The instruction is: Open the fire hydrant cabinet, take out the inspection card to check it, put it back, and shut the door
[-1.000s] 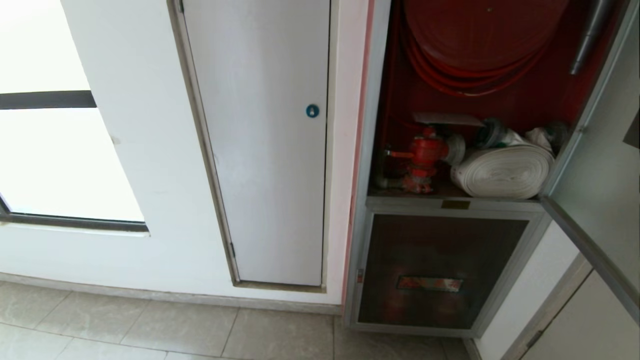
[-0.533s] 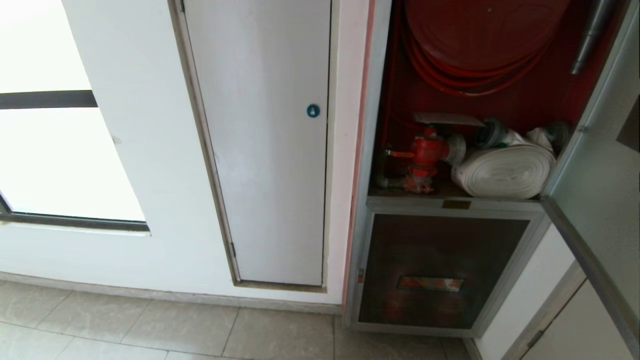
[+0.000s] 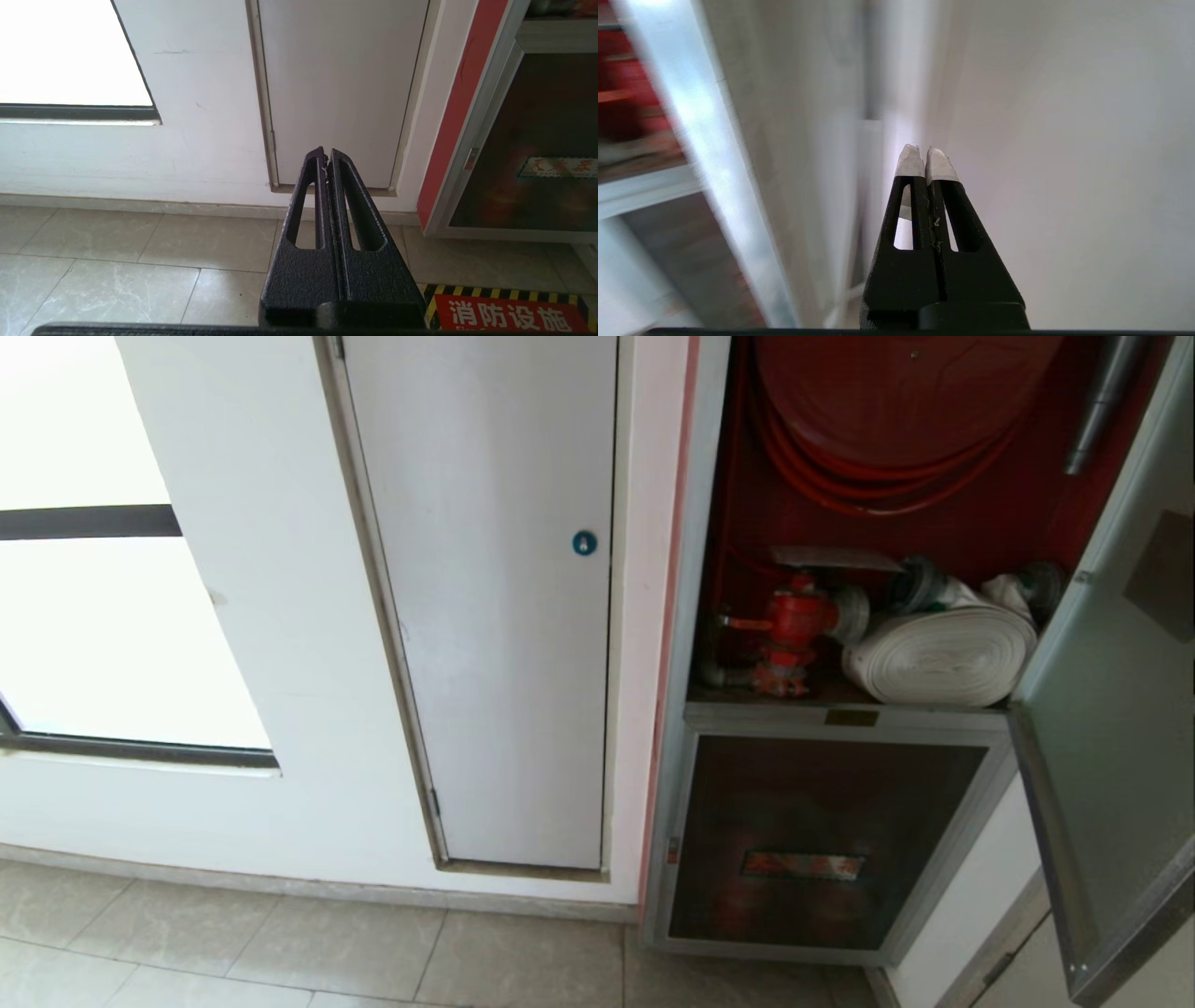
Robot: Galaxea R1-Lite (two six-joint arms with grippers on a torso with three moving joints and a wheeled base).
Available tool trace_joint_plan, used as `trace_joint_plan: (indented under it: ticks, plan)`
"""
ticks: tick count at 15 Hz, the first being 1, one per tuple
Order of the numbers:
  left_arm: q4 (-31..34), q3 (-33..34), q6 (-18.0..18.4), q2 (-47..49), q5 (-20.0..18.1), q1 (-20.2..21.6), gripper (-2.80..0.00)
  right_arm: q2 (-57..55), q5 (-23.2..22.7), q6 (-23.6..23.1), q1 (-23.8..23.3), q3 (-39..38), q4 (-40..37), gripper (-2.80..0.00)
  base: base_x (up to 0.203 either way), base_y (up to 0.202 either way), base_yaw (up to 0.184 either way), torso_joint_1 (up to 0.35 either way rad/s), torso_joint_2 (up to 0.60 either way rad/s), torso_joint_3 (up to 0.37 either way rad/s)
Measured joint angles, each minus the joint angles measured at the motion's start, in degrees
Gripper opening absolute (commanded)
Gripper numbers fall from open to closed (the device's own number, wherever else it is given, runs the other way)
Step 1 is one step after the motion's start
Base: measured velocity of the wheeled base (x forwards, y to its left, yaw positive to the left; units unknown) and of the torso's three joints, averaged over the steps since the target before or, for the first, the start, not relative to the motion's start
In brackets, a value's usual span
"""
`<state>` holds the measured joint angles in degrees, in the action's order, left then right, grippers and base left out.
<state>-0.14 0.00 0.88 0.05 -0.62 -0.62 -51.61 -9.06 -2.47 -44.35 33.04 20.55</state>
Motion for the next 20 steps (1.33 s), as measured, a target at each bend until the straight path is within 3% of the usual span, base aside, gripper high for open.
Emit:
trace_joint_plan:
  ticks: [3,10,20]
  plan:
    - [0.0,0.0,0.0,0.0,0.0,0.0,-2.80,0.2,-3.3,0.8,6.3,-0.1,0.1,-2.80,0.000,0.000,0.000,0.000,0.00,0.000]
    - [0.0,0.0,0.0,0.0,0.0,0.0,-2.80,-8.2,-3.8,6.7,21.6,6.2,1.9,-2.80,0.000,0.000,0.000,0.000,0.00,0.000]
    - [0.0,0.0,0.0,0.0,0.0,0.0,-2.80,-28.4,-3.4,8.5,34.5,9.8,22.6,-2.80,0.000,0.000,0.000,0.000,0.00,0.000]
